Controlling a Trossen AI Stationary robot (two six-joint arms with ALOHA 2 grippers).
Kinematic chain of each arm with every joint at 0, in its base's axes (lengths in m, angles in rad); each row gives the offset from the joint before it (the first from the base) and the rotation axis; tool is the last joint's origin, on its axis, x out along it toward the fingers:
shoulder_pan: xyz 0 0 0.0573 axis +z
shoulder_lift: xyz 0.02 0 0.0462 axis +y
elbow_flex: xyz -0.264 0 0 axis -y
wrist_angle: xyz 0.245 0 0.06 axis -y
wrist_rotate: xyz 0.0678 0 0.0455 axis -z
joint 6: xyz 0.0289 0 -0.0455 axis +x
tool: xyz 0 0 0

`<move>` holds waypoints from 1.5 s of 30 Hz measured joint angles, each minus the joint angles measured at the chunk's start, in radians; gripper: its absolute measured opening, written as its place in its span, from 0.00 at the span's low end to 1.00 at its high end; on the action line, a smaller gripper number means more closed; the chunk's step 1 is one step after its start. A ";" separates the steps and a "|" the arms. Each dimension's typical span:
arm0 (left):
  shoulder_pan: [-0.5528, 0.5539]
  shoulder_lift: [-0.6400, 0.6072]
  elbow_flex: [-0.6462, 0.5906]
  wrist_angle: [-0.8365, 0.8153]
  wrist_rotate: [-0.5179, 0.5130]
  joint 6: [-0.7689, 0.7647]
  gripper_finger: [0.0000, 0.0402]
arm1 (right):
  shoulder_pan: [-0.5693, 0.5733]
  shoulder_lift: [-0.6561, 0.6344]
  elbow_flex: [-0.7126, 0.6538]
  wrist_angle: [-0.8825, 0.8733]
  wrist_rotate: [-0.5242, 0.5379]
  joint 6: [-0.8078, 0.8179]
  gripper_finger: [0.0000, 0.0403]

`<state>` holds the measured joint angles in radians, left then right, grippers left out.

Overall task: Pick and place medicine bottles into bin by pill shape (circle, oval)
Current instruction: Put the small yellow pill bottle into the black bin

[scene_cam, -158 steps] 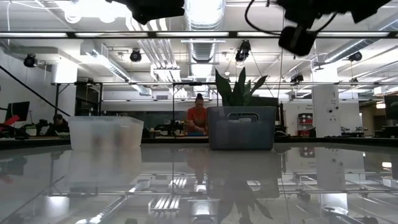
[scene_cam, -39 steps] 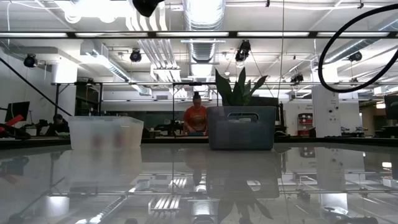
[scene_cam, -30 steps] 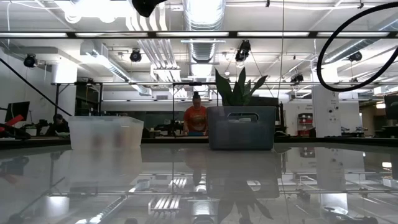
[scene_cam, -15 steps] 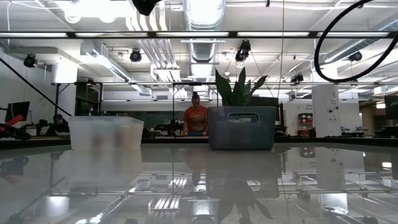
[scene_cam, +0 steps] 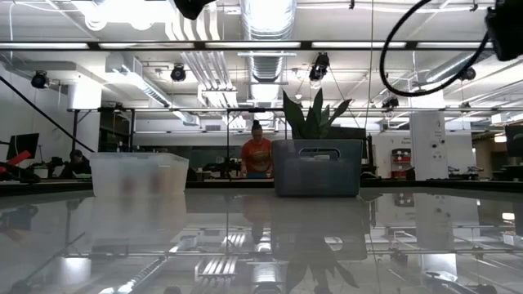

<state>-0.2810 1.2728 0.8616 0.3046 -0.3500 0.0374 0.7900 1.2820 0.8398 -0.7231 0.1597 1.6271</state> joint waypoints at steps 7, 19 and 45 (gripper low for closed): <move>0.000 -0.015 0.000 -0.004 0.000 0.053 0.43 | -0.108 -0.005 0.068 -0.020 -0.003 -0.174 0.21; 0.011 -0.066 -0.001 -0.081 -0.004 0.218 0.43 | -0.388 -0.005 0.292 -0.147 -0.003 -0.578 0.21; 0.065 -0.249 -0.083 -0.249 -0.012 0.319 0.43 | -0.890 0.301 0.767 -0.350 -0.089 -1.194 0.22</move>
<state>-0.2157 1.0239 0.7787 0.0555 -0.3623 0.3569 -0.0995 1.5829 1.6068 -1.0730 0.0710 0.4328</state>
